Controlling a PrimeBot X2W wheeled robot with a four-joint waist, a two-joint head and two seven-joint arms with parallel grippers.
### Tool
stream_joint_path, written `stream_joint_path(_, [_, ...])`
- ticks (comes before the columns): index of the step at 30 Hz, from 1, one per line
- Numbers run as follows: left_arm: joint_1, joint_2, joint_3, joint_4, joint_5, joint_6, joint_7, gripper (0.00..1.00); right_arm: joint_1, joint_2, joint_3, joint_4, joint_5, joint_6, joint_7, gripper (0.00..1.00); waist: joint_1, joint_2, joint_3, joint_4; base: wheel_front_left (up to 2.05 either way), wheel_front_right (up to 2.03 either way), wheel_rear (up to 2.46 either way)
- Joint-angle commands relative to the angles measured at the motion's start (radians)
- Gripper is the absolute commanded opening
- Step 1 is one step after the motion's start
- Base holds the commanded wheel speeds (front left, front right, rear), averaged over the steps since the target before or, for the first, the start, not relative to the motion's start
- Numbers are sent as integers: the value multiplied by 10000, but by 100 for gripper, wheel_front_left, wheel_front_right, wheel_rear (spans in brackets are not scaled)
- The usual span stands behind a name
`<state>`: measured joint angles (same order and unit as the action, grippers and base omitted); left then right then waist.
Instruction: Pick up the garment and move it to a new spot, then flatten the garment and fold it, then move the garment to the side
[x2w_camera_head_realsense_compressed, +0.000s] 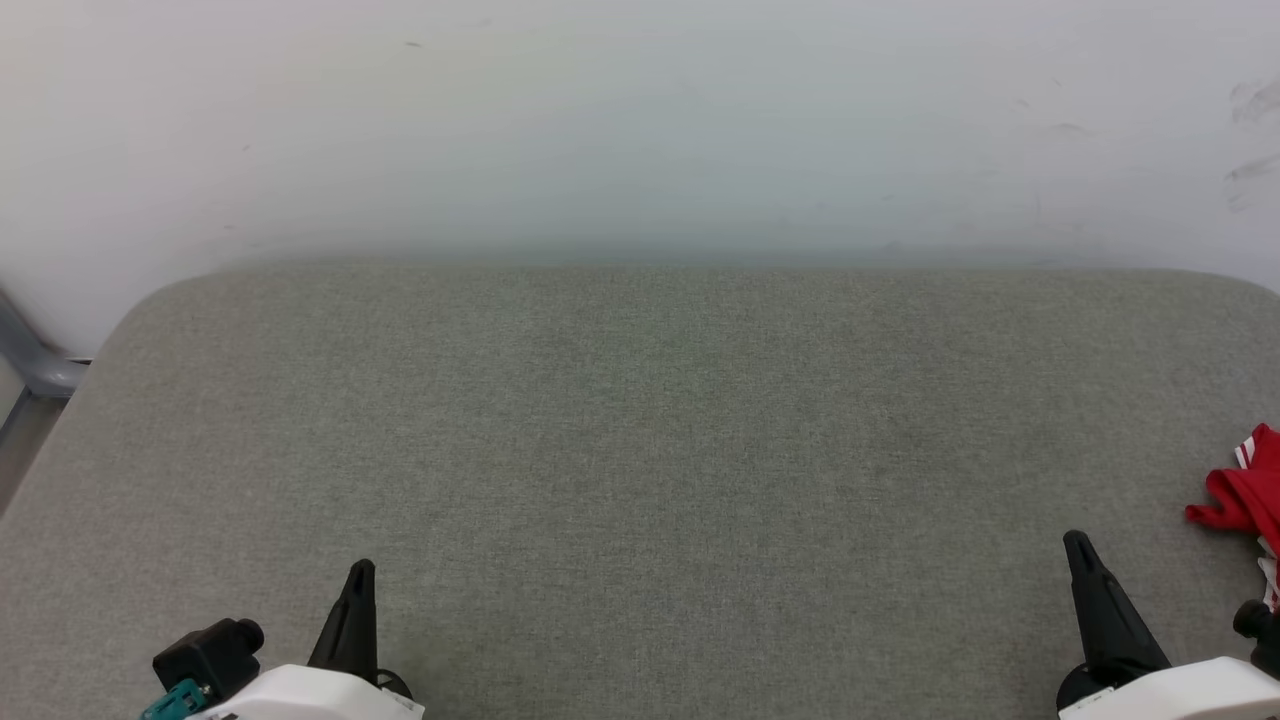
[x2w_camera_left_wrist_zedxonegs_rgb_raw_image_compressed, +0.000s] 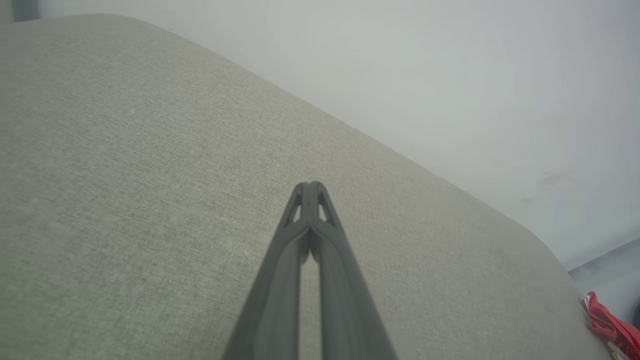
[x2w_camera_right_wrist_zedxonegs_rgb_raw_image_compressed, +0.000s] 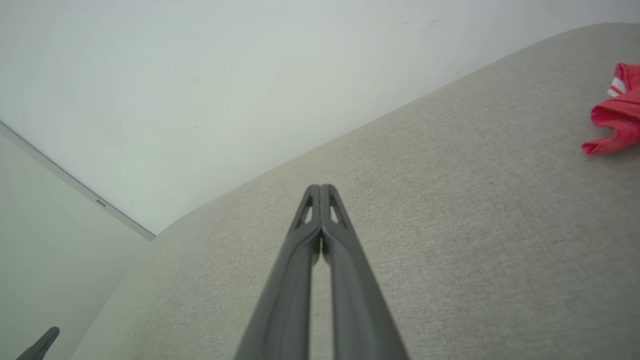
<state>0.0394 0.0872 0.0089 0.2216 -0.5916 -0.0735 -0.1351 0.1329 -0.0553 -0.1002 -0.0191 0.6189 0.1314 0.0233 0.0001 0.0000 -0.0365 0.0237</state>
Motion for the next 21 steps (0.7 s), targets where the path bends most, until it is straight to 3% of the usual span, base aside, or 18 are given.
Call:
stream_joint_path(1, [-292,21,74,-118,-347,-68,63,0,-308,-87,16,-27,373,-3,28,0,-1,0,5,-3,0,0,0])
stream_joint_path(21, [-658,-96,360,-23,-3164,-224,761,0,-934,-118,55,724,3180,-4,214,0,-1,0,85,-51,0,0,0])
